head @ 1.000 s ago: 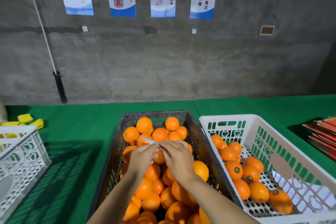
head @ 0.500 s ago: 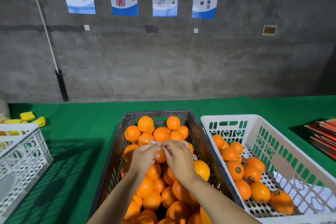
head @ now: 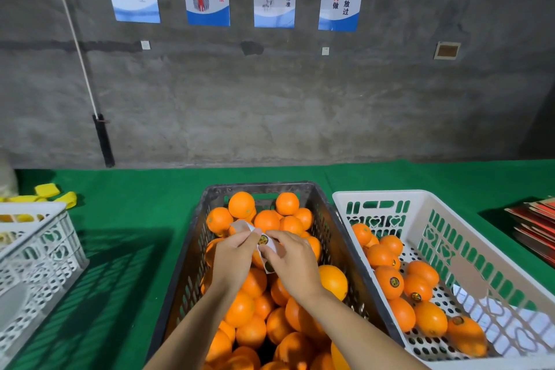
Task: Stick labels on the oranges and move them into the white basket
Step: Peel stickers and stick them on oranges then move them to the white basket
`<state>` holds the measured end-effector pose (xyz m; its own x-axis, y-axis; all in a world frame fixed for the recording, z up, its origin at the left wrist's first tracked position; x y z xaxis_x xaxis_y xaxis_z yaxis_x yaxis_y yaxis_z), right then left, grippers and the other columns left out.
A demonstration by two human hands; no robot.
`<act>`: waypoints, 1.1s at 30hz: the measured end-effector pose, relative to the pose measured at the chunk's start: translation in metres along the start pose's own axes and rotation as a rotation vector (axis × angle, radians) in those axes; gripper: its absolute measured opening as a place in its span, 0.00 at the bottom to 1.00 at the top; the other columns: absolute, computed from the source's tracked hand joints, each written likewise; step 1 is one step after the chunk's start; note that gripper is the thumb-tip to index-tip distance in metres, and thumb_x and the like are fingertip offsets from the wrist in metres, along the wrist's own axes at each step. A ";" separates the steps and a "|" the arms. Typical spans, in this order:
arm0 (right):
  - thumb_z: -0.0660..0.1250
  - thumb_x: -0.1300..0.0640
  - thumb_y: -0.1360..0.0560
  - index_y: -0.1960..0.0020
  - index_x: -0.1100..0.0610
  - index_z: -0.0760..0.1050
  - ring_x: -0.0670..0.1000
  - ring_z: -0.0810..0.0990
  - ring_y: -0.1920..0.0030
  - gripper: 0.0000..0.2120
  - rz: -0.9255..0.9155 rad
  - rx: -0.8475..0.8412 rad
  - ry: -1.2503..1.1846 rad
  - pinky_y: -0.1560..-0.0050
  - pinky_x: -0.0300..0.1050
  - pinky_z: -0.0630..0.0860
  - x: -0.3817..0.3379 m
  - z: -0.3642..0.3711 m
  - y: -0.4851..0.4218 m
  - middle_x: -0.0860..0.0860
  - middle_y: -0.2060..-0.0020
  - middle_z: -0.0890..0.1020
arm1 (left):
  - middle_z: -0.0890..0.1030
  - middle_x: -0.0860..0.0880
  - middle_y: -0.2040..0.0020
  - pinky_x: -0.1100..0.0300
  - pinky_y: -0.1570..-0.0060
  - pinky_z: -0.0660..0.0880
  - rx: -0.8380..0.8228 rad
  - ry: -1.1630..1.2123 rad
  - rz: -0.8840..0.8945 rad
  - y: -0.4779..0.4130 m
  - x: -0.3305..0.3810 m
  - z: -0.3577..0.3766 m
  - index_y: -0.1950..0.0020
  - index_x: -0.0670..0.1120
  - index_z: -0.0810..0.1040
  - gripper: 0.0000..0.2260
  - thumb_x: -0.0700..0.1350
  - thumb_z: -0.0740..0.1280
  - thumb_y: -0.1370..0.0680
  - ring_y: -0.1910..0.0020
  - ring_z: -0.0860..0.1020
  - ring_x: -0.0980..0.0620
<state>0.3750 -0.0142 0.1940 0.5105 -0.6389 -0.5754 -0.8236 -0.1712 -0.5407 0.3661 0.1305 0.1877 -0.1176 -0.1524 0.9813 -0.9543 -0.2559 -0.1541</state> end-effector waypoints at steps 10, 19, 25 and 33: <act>0.69 0.49 0.21 0.38 0.49 0.79 0.45 0.76 0.43 0.13 0.011 -0.034 -0.057 0.41 0.46 0.75 -0.004 0.000 0.000 0.44 0.43 0.80 | 0.73 0.55 0.69 0.55 0.73 0.61 0.100 -0.503 0.357 0.009 0.023 -0.002 0.70 0.54 0.70 0.19 0.51 0.63 0.18 0.71 0.70 0.53; 0.70 0.50 0.22 0.41 0.52 0.80 0.45 0.77 0.49 0.10 0.016 0.003 -0.033 0.51 0.41 0.76 -0.004 -0.004 0.002 0.46 0.48 0.81 | 0.67 0.51 0.74 0.54 0.71 0.58 0.059 -0.435 0.323 0.006 0.018 0.000 0.71 0.51 0.64 0.22 0.49 0.63 0.18 0.74 0.64 0.54; 0.70 0.51 0.22 0.45 0.51 0.79 0.45 0.77 0.54 0.08 0.013 0.023 -0.028 0.57 0.43 0.76 -0.004 -0.005 0.003 0.45 0.51 0.80 | 0.66 0.51 0.75 0.52 0.70 0.58 0.037 -0.401 0.289 0.005 0.016 0.001 0.72 0.51 0.63 0.22 0.50 0.64 0.18 0.74 0.63 0.54; 0.68 0.54 0.21 0.52 0.53 0.80 0.46 0.78 0.53 0.04 -0.036 0.022 -0.057 0.54 0.46 0.77 -0.007 -0.005 0.003 0.46 0.51 0.81 | 0.67 0.53 0.75 0.56 0.71 0.56 0.118 -0.409 0.237 0.004 0.016 -0.005 0.71 0.50 0.61 0.23 0.48 0.63 0.18 0.74 0.64 0.55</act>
<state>0.3677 -0.0137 0.1995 0.5536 -0.5887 -0.5890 -0.7990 -0.1762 -0.5749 0.3591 0.1316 0.2031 -0.1875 -0.5764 0.7954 -0.8741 -0.2716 -0.4028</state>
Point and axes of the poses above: each hand's wrist, its own y-axis away from the middle knuckle, its own z-axis out of the palm, x = y × z, the point moved 7 cm from there along -y, towards the middle knuckle
